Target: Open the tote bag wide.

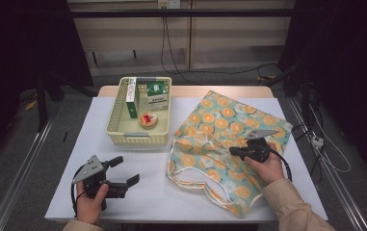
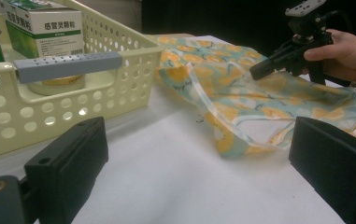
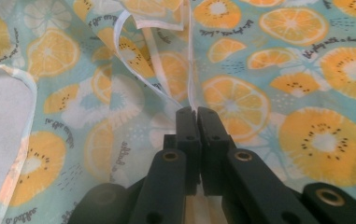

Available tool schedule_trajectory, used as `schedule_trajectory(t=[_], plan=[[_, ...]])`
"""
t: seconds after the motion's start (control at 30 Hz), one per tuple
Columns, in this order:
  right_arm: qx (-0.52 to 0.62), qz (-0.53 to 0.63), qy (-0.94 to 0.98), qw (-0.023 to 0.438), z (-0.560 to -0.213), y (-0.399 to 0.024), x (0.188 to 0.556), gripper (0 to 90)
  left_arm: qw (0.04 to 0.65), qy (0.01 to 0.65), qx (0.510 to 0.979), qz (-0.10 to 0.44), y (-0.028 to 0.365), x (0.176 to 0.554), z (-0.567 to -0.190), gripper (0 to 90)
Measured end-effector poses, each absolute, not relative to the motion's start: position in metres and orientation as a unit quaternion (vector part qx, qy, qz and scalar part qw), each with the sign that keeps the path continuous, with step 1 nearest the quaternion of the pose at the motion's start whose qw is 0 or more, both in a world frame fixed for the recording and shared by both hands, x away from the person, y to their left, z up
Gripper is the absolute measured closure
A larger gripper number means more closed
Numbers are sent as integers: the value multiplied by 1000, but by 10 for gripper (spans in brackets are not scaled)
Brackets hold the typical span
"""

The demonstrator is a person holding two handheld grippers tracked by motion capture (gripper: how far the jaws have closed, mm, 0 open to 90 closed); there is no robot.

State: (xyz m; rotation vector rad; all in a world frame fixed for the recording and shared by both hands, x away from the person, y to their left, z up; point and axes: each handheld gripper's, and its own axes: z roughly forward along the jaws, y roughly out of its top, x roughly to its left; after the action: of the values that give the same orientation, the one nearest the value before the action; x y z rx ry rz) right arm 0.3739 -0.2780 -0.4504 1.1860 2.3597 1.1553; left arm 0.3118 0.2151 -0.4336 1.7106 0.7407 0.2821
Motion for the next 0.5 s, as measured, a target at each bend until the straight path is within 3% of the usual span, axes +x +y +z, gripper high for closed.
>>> schedule_trajectory(t=[0.5], plan=[[387, 422, 808, 139, -433, -269, 359, 632, 586, 318, 736, 118, 214, 312, -434, 47]])
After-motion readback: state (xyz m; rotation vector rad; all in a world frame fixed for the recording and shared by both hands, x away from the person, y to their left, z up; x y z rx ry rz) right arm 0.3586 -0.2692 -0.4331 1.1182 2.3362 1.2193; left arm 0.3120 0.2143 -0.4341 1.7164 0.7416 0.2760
